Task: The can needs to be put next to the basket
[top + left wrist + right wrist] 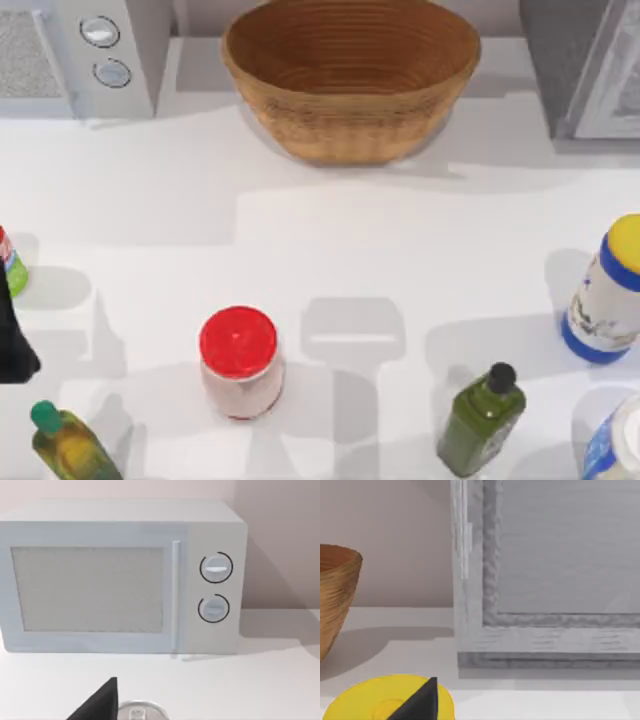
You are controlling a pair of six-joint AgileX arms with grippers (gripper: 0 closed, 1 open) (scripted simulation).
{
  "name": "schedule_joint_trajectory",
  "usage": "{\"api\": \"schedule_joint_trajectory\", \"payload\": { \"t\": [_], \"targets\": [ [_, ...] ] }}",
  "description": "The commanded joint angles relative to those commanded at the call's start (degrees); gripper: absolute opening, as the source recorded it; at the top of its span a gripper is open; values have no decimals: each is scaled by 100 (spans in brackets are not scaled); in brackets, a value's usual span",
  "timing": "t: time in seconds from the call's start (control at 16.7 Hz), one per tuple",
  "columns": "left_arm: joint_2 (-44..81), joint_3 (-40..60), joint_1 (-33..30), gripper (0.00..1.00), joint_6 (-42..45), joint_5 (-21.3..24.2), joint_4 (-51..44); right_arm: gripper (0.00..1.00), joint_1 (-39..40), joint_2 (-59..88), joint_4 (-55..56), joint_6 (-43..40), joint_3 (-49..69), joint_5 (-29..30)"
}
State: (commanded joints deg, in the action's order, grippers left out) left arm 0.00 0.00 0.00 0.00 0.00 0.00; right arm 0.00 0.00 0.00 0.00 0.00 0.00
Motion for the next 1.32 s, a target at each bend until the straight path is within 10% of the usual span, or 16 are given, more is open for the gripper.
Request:
{"api": "schedule_joint_trajectory", "payload": {
  "t": [0.54,1.32],
  "targets": [
    [1527,1204,69,100,725,-40,-976,100,0,0,0,0,0,0],
    [7985,6257,468,100,3854,-99,-5178,100,0,0,0,0,0,0]
  ]
}}
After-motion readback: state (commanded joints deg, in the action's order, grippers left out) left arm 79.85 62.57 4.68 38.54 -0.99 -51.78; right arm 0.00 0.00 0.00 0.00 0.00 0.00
